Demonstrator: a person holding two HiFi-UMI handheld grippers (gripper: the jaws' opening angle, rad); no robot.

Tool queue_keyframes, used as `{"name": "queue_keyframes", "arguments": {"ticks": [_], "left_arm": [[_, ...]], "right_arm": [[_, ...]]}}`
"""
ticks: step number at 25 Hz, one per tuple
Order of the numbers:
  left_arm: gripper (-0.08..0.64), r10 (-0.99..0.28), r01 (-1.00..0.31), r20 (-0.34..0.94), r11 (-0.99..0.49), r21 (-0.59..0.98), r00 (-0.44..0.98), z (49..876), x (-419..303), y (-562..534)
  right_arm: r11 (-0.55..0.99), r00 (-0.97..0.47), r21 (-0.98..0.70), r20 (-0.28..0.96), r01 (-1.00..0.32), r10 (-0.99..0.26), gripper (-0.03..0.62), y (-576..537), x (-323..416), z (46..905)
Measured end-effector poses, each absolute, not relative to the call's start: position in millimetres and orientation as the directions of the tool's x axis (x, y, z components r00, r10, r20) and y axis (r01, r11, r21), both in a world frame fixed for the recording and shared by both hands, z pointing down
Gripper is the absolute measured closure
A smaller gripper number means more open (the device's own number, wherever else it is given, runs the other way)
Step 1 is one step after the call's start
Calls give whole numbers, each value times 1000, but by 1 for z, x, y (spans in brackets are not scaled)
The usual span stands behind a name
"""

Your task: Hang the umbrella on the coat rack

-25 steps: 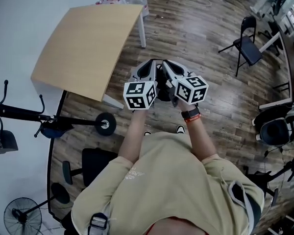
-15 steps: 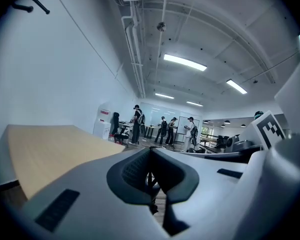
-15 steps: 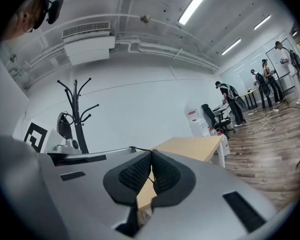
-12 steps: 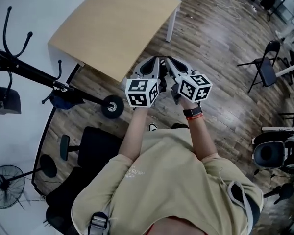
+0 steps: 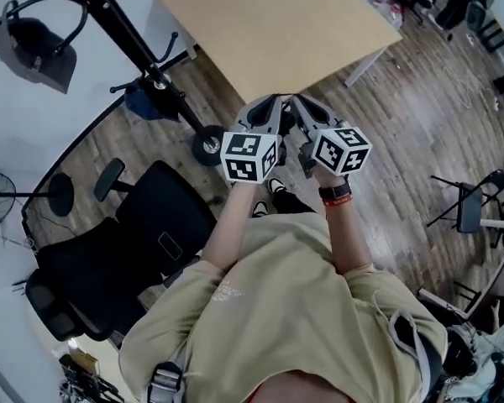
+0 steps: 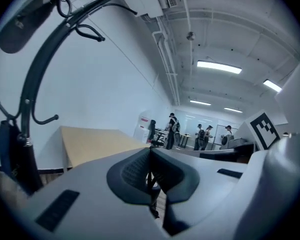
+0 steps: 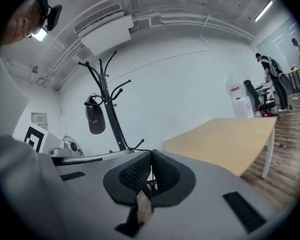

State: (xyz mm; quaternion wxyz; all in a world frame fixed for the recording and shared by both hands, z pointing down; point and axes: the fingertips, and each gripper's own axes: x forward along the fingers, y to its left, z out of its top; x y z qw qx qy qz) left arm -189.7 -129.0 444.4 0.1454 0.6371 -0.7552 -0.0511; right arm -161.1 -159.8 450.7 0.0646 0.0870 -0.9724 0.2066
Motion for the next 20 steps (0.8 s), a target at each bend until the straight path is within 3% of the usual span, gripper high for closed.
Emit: {"name": "queue_keyframes", "arguments": {"ticks": [8,20], "left_arm": [[537,-895,-854,180,444,273,-408,451,-275,-83],[537,-717,-665,207,696,272,-666,453,-343,-43]], "right_arm": [[896,-970,-442,193,51,150,572,-116,-251,462],[828,-864,-449,204,336,461,572,-79,-337,462]]}}
